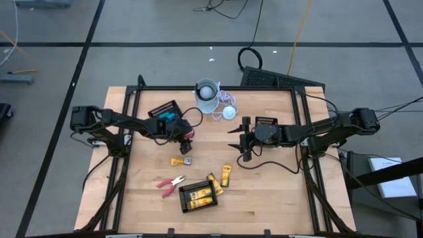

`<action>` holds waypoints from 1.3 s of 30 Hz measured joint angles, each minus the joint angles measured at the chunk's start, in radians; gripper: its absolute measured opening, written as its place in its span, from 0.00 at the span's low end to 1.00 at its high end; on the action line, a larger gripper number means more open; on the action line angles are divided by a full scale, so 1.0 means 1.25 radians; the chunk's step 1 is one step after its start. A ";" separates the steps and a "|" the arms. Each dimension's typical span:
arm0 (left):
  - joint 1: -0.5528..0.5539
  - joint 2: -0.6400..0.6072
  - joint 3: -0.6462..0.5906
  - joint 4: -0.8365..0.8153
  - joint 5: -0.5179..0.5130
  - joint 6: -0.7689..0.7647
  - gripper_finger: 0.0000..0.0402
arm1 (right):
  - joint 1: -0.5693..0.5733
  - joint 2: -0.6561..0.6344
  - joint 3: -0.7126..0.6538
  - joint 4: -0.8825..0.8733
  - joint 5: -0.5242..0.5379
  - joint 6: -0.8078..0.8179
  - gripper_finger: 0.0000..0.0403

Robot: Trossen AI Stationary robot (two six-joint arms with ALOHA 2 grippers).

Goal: Pick & Place School Supplies
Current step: Put the pink puncher into the right black bin

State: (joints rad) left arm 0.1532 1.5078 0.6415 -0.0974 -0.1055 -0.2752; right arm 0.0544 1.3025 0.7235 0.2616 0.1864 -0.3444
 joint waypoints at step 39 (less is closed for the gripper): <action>-0.086 0.079 0.190 -0.003 -0.016 0.172 0.10 | 0.000 0.000 0.000 -0.071 -0.007 0.077 0.58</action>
State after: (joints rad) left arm 0.0462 1.6070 0.8786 -0.1007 -0.1259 -0.0604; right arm 0.0544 1.3022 0.7238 0.1725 0.1777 -0.2482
